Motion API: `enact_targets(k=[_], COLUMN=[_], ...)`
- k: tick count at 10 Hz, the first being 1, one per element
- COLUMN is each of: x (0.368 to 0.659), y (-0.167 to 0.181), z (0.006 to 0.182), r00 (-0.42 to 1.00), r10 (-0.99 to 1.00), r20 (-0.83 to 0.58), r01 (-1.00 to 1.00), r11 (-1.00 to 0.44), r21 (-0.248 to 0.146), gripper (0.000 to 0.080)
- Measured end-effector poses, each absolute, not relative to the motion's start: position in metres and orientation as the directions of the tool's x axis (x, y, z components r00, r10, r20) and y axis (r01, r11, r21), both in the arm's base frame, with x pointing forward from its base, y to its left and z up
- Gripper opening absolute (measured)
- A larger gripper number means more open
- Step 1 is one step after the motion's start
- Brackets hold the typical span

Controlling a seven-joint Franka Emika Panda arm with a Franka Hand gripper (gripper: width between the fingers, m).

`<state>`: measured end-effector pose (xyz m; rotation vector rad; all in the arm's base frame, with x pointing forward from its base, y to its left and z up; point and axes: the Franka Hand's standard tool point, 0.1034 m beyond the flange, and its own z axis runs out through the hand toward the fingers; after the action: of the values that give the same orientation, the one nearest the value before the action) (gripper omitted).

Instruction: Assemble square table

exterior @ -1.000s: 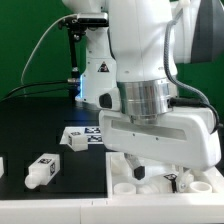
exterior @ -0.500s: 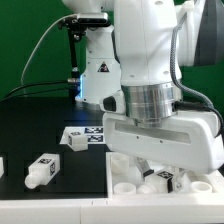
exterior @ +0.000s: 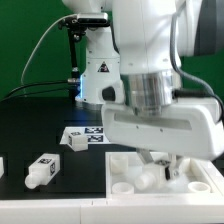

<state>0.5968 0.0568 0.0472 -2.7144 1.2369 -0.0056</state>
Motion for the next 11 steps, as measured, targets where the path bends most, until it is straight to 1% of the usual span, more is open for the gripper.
enact_targets(k=[1,2,3,6,7,8,9,11], x=[0.589,0.59,0.592,0.589,0.576,0.553,0.538,0.536], y=[0.06,0.065,0.063,0.063,0.066,0.074,0.078,0.079], z=[0.058,0.063,0.06,0.057,0.058,0.062,0.062,0.061], r00=[0.645,0.642,0.648,0.648,0.551,0.449,0.375,0.383], r10=[-0.758,-0.756,-0.754,-0.754,-0.824,-0.881,-0.914,-0.91], r20=[-0.095,-0.123,-0.108,-0.111,-0.13,-0.149,-0.158,-0.16], r01=[-0.763,-0.766,-0.761,-0.761,-0.834,-0.893,-0.927,-0.923], r11=[-0.633,-0.631,-0.637,-0.637,-0.543,-0.446,-0.375,-0.385], r21=[-0.129,-0.119,-0.126,-0.122,-0.094,-0.057,-0.028,-0.023], gripper=[0.0265,0.0265,0.0265,0.0265,0.0265,0.0266,0.0266,0.0266])
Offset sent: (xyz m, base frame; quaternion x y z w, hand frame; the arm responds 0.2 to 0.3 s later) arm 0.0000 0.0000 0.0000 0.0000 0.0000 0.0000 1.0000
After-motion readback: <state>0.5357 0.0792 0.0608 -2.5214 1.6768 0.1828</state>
